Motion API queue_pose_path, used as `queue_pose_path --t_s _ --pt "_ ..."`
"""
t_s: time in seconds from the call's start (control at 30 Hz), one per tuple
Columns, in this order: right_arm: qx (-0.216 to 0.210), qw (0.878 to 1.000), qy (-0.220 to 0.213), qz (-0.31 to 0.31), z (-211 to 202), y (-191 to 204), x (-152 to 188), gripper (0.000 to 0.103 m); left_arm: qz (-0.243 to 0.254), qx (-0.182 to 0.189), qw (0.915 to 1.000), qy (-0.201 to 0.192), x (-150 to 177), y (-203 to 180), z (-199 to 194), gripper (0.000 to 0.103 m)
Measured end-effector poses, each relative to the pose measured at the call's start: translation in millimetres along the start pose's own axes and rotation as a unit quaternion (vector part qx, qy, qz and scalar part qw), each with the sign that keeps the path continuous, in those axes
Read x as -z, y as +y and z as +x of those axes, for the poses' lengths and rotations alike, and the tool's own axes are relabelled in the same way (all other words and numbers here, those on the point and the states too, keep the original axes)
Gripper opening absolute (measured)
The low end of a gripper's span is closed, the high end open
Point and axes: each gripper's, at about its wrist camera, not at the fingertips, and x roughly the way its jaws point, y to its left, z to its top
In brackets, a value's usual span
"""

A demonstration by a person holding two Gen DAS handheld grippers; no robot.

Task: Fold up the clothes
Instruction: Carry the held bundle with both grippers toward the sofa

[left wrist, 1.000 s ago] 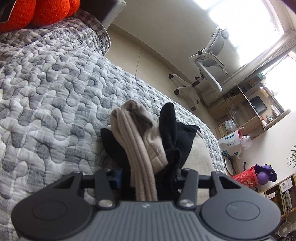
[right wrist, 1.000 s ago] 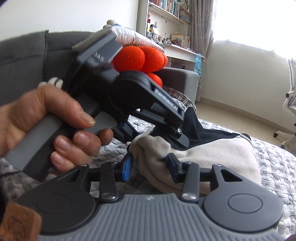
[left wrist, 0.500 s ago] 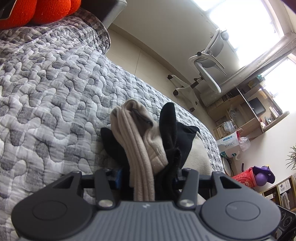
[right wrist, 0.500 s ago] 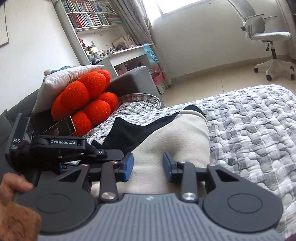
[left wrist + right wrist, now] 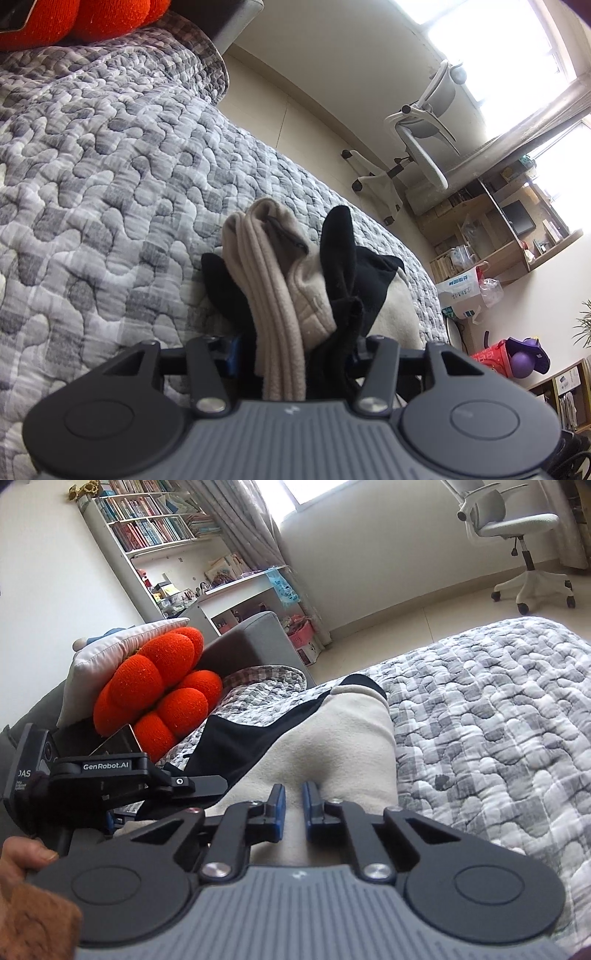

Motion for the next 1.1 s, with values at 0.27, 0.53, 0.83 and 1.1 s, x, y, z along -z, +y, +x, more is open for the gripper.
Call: queue_pose_path --t_s 0.27,0.53,0.83,1.1 --pt "0.003 1.0 -0.012 0.015 -28.7 -2.4 -6.7 0.021 0.016 -0.009 0.9998 -0.008 0.2 -7.5 1.9 0.049" --pt "0.026 0.995 -0.009 0.093 -37.1 -37.0 -7.4 0.051 0.013 -0.01 0.9998 -0.008 0.1 -4.9 1.5 0.049" --pt "-0.03 0.981 0.015 0.189 -27.9 -49.5 -0.2 0.049 0.015 -0.014 0.9998 -0.008 1.3 -2.8 0.0 0.049" --pt "-0.012 0.988 -0.003 0.154 -20.4 -35.4 1.6 0.048 0.038 -0.032 0.9987 -0.013 2.8 -11.5 0.2 0.049"
